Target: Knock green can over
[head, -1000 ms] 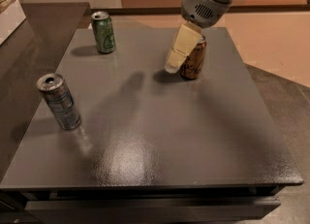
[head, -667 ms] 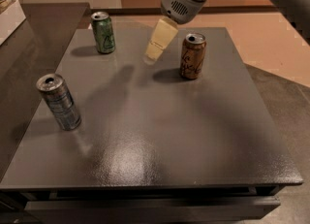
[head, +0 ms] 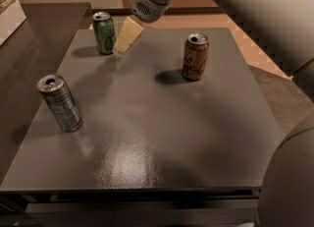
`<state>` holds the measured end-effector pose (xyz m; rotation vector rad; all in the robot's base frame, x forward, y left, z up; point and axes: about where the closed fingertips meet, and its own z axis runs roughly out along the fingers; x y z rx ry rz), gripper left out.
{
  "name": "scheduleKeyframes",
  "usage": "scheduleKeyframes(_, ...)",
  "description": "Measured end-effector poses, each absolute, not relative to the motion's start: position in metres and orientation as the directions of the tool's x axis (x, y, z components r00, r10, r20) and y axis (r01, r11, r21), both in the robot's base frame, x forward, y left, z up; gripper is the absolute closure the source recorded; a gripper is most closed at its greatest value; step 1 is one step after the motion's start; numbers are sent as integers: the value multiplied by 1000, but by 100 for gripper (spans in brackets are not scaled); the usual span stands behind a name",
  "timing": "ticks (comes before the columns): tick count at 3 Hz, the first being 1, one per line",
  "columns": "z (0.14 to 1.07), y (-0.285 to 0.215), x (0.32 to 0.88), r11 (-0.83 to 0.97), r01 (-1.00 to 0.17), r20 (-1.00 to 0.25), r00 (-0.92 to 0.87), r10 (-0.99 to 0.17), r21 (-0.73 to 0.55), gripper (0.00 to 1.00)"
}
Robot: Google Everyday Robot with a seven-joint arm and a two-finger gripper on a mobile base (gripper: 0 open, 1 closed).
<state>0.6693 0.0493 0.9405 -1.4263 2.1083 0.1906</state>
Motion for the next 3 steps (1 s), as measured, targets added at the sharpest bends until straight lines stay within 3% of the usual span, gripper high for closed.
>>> scheduleKeyframes(3, 913, 100, 743, 604, -770, -665, -343, -663, -205, 0)
